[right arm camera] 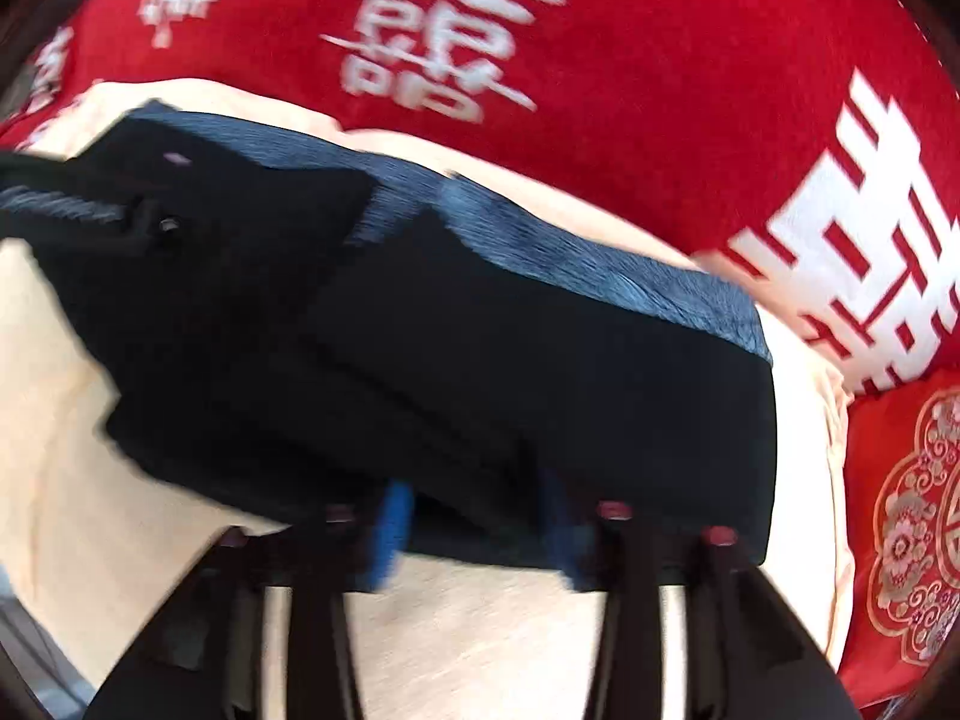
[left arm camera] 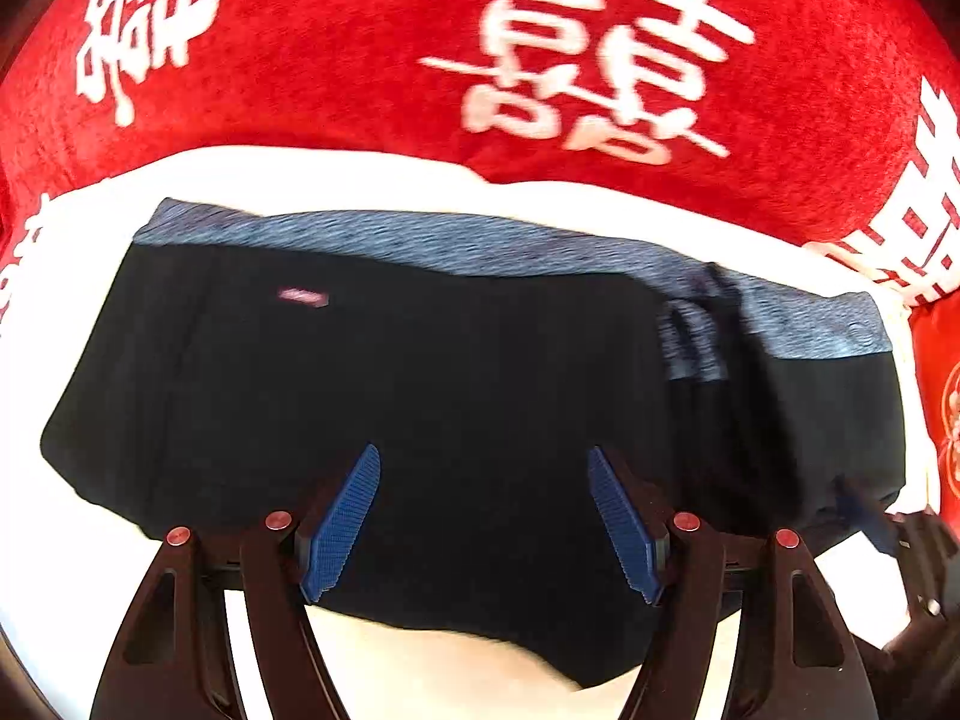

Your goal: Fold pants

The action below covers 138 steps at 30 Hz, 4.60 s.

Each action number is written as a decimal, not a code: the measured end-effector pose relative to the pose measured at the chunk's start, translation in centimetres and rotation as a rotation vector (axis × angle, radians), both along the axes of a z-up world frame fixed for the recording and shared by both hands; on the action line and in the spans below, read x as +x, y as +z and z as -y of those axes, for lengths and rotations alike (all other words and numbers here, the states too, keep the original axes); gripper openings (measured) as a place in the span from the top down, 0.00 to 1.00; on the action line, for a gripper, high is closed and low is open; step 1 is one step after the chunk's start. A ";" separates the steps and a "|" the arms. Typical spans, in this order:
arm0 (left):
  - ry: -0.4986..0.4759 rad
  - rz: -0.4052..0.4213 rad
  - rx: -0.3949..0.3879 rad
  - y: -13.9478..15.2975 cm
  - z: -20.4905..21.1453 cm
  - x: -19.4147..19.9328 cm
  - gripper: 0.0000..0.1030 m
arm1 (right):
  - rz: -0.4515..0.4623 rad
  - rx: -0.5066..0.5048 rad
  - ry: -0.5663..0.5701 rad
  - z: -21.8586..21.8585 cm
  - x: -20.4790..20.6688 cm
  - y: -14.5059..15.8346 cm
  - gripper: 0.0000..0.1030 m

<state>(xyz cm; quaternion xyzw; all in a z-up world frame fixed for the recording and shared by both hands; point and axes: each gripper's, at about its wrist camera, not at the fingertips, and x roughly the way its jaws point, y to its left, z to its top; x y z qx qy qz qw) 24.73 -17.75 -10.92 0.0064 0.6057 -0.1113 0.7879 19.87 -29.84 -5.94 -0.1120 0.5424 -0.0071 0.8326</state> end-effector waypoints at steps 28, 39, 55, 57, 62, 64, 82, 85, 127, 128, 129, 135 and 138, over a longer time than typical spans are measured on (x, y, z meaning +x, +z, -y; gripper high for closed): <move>-0.163 -0.120 -0.057 -3.1 6.7 -1.6 0.22 | -0.067 1.398 -0.849 13.4 -0.5 -6.5 0.95; -0.079 -0.052 -0.015 0.8 2.8 -0.6 0.22 | -0.191 1.097 -0.636 9.3 0.2 -4.9 0.96; -0.172 -0.012 -0.060 4.8 12.7 1.6 0.22 | -0.013 0.952 -0.584 26.4 1.3 1.5 0.38; -0.188 -0.018 -0.069 4.3 15.3 2.3 0.22 | -0.043 0.999 -0.621 29.3 3.0 -0.8 0.49; -0.211 -0.032 -0.077 1.9 19.8 3.3 0.22 | -0.193 1.167 -0.622 30.2 7.1 -6.9 0.60; -0.208 -0.060 -0.051 0.6 20.4 3.3 0.22 | -0.191 1.232 -0.616 30.4 6.7 -7.0 0.65; -0.095 -0.109 0.084 0.3 14.9 0.3 0.22 | -0.192 0.660 -0.442 24.9 2.2 0.0 0.42; -0.037 -0.144 0.105 0.6 13.0 -0.9 0.22 | -0.183 0.625 -0.406 22.4 1.7 1.0 0.41; 0.226 -0.185 -0.014 0.3 -8.5 -4.7 0.01 | -0.313 0.254 -0.056 -1.5 4.0 -0.4 0.24; 0.226 -0.187 -0.025 0.2 -8.8 -4.7 0.01 | -0.315 0.263 -0.052 -1.9 3.9 -0.3 0.24; 0.231 -0.186 -0.035 0.2 -9.2 -4.6 0.01 | -0.318 0.272 -0.050 -2.3 3.9 -0.1 0.24; 0.292 -0.172 -0.100 0.4 -12.1 -4.6 0.01 | -0.296 0.232 -0.039 -3.8 3.6 0.6 0.23; 0.329 -0.170 -0.125 0.5 -13.8 -4.1 0.01 | -0.290 0.225 -0.039 -4.1 3.6 0.9 0.23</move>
